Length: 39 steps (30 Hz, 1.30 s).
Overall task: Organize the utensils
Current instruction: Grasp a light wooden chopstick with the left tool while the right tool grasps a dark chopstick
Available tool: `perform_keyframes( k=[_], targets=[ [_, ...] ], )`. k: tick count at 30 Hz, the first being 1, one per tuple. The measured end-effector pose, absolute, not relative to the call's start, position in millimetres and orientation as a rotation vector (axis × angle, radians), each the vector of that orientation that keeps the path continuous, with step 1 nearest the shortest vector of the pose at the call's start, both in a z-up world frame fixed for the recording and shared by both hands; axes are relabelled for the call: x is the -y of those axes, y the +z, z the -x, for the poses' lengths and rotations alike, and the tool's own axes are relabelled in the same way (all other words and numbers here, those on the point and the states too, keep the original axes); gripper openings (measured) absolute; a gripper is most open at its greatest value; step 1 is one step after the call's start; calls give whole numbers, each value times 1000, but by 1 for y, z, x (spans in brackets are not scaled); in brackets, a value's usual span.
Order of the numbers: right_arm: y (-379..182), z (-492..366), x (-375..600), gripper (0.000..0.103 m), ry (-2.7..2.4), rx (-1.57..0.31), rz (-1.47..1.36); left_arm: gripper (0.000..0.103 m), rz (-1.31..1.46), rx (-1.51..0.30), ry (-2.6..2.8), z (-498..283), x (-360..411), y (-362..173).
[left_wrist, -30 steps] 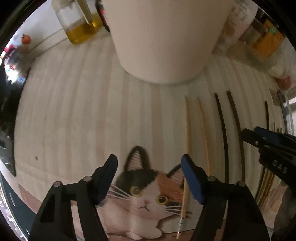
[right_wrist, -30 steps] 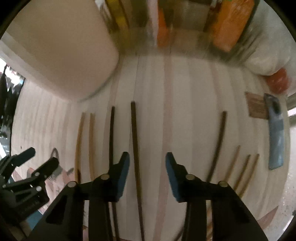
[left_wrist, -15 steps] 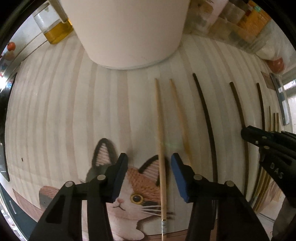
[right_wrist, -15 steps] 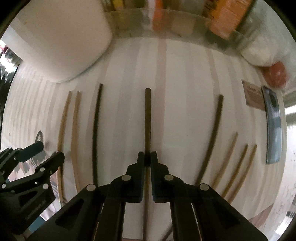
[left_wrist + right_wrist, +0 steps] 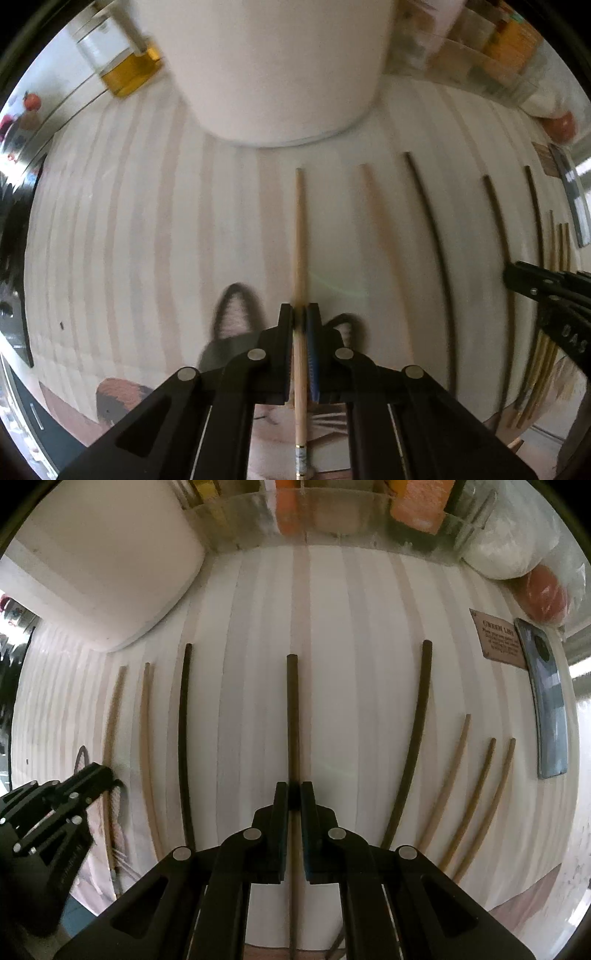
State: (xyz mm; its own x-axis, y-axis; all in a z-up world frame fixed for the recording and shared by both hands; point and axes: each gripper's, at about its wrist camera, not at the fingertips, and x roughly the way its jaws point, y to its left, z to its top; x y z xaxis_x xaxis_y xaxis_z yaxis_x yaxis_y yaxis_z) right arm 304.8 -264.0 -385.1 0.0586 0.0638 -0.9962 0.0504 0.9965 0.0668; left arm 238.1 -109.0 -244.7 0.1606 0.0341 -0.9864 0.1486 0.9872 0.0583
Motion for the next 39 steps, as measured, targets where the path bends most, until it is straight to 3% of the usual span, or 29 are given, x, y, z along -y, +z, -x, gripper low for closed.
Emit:
perform_keyframes(
  k=[21, 39],
  targets=[
    [-401, -304, 253, 7, 12, -1606, -82, 5, -103, -1427, -78, -238, 45, -235],
    [-380, -317, 221, 6, 0, -1540, -115, 4, -97, -1373, -85, -250, 56, -224]
  ],
)
